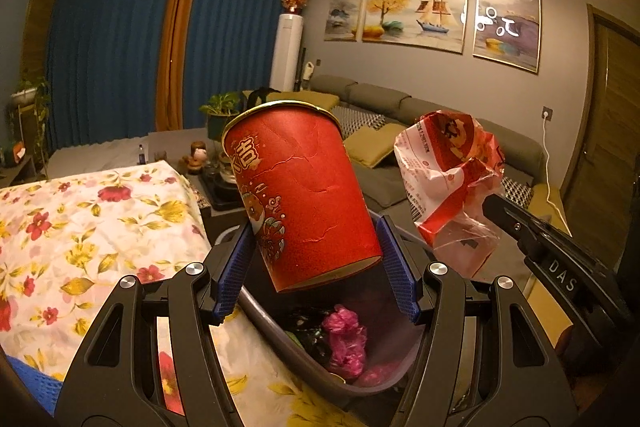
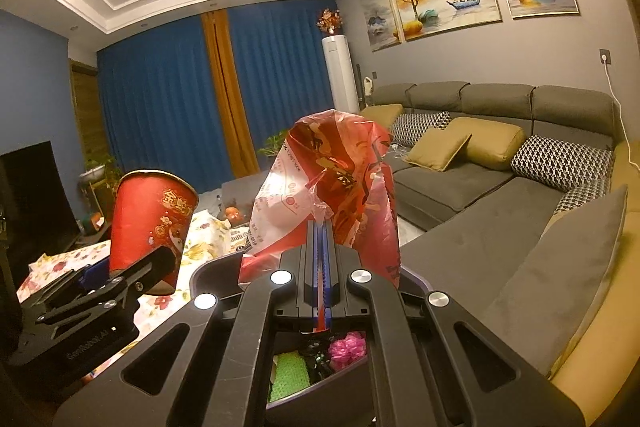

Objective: Collect trash
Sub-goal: 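Carry the red cup and the wrapper over the grey bin with both grippers, then open both grippers to drop the red cup and wrapper into the bin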

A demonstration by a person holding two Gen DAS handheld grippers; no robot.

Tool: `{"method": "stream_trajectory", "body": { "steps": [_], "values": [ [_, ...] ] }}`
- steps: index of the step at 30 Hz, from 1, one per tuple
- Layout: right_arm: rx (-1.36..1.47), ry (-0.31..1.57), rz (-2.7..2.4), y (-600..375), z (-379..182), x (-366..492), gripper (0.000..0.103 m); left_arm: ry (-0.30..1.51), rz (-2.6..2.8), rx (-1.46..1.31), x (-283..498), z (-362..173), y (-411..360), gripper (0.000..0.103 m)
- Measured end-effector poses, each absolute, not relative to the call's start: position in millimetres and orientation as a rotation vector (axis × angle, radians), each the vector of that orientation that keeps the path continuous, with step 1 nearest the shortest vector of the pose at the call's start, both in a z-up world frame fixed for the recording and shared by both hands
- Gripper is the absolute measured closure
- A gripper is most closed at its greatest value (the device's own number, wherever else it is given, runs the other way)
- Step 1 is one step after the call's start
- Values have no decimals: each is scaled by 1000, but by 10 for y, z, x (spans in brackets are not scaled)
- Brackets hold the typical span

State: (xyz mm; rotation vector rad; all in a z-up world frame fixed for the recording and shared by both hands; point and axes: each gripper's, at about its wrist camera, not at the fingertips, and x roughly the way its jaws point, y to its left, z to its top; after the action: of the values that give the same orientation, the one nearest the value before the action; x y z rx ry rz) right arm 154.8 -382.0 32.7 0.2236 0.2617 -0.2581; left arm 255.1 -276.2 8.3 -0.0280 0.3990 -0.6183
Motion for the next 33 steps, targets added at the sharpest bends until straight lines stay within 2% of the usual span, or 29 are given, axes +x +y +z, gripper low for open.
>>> {"method": "stream_trajectory", "body": {
  "steps": [33],
  "values": [
    [262,235,-191,-4033,288,1710,100,470,-676,-36,2855,-171,-2933,41]
  ]
}}
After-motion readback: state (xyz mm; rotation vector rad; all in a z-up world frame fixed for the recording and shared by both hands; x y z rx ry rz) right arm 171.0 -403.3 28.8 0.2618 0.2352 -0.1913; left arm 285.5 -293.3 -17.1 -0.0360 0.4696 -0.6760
